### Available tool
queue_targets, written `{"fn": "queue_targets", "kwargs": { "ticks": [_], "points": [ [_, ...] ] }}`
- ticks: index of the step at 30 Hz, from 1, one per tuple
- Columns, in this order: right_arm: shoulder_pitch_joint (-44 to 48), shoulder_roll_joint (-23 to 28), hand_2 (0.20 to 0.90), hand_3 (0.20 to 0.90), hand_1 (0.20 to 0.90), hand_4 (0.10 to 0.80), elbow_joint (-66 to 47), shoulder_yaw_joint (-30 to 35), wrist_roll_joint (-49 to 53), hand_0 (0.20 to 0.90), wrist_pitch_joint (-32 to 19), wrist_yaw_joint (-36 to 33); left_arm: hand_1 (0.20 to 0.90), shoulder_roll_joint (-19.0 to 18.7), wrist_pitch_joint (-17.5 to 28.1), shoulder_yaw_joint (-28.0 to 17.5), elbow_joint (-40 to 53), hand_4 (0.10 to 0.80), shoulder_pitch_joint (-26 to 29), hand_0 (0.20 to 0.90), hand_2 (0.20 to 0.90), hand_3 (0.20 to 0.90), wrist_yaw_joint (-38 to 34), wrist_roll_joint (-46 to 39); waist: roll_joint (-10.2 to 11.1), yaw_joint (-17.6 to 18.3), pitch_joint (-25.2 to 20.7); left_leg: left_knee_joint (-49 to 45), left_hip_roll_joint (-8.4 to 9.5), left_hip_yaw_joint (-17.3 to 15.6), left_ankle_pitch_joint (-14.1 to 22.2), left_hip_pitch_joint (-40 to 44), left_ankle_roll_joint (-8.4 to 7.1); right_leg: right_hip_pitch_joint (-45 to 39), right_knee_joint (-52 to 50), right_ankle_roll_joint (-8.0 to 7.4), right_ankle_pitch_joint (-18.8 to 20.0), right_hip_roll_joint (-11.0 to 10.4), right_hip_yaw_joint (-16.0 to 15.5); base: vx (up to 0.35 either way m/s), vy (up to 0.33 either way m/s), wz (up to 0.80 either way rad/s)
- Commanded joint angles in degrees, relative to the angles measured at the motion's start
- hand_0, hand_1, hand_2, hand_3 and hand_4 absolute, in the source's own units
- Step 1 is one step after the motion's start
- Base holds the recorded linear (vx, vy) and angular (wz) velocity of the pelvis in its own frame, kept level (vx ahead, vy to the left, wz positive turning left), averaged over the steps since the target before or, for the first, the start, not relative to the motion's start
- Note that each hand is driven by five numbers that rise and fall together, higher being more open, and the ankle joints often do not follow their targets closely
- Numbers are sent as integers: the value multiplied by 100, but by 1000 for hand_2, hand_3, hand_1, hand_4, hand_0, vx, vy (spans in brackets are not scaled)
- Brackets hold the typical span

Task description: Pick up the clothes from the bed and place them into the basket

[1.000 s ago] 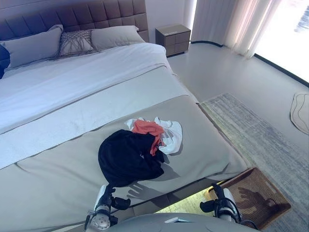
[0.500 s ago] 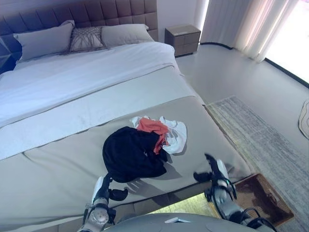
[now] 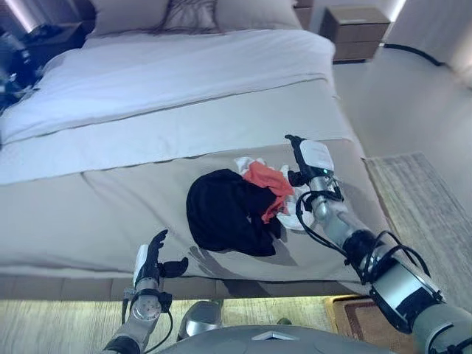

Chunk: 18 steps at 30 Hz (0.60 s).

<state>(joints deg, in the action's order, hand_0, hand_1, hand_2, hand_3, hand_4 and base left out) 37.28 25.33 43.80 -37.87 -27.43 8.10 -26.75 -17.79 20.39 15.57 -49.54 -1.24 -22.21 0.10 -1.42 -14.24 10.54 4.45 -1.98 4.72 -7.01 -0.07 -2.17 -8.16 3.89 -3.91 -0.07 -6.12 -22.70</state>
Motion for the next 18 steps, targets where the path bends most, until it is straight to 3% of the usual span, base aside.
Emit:
{"fn": "queue_targets", "kwargs": {
  "ticks": [1,5,6,14,18],
  "points": [
    [1648,54,900,900,900,800,417,-396,-297,900,148,-112,900,-576,757,35,594,800,776,900,900,900,-338,-156,90,-452,569,-1143,79,98,750,-658,88,880,-1710,213,-527,-686,182,-316,48,46],
    [2524,-5,900,900,900,800,1166,-605,-446,900,32,-13,900,-707,1090,69,1036,800,1080,900,900,900,-585,-268,-10,-735,1099,-1799,257,226,828,-1333,109,1380,-2344,291,-694,-880,101,-171,53,26],
    [2661,-40,900,900,900,800,1305,-693,-567,900,94,69,900,-759,1150,65,1159,800,1119,900,900,900,-624,-300,-2,-815,1221,-2056,314,255,1013,-1447,107,1478,-2622,270,-893,-928,168,-23,26,19],
    [3372,-288,900,900,900,800,1979,-1077,-899,900,426,560,900,-1187,1019,73,2019,800,1428,900,900,900,-921,-273,-38,-1222,1798,-3454,788,352,1494,-2582,406,2483,-4318,259,-1336,-1376,82,-18,37,24],
    [3575,-392,900,900,900,800,2276,-1152,-815,900,460,822,900,-1328,967,173,2320,800,1510,900,900,900,-1247,46,-129,-1306,1925,-3825,929,395,1564,-3028,474,2929,-4722,245,-1411,-1399,97,-9,58,17]
  ]
}}
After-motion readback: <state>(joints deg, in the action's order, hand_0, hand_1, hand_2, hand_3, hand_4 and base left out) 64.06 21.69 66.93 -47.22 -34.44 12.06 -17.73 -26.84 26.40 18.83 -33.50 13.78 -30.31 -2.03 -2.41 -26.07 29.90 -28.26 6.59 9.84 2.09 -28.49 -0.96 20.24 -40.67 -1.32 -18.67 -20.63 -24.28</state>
